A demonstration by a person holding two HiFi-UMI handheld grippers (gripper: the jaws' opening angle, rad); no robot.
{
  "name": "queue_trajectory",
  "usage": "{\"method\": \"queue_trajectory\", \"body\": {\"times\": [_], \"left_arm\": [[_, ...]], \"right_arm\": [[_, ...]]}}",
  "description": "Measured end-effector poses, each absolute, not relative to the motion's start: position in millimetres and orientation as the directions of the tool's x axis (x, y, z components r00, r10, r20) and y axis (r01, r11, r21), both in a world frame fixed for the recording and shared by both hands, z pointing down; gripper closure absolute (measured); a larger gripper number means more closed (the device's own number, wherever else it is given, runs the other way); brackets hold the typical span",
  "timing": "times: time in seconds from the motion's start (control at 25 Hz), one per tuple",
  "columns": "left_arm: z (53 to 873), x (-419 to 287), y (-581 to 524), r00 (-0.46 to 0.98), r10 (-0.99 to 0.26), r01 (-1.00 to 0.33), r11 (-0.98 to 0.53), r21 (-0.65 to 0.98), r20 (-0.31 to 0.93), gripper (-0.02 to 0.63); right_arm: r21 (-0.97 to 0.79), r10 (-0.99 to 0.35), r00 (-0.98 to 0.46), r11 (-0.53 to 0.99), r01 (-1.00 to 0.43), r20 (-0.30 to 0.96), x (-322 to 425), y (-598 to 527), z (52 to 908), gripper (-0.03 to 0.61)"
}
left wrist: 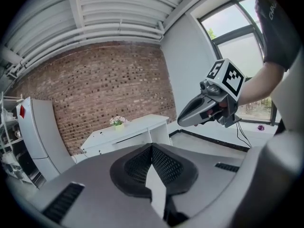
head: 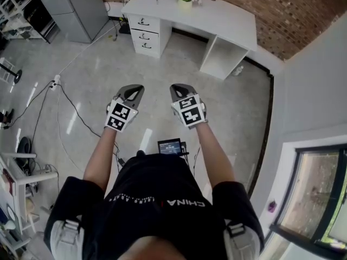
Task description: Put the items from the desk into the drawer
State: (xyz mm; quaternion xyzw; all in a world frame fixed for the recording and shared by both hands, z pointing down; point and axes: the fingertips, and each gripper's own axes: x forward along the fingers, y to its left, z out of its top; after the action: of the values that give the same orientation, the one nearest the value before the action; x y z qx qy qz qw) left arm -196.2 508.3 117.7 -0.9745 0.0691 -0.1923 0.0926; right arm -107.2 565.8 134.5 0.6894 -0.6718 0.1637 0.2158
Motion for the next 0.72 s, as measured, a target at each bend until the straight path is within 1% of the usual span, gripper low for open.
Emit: {"method": "queue_trajectory", "body": {"times": [0.36, 0.72], "left_arm": [[123, -192, 507, 0.911, -0.172, -0.099, -0.973, -0.206, 0.375, 0.601], [129, -174, 515, 0.9, -0.178, -0.096, -0.972, -0.216, 0.399, 0.601]], "right_arm": [[0.09, -0.849, 0.02, 0.033, -0.995, 0.528, -109, 566, 138, 0.561], [0.082, -0.848, 0.005, 0.046, -0.996, 0.531, -93, 574, 142, 0.561]]}}
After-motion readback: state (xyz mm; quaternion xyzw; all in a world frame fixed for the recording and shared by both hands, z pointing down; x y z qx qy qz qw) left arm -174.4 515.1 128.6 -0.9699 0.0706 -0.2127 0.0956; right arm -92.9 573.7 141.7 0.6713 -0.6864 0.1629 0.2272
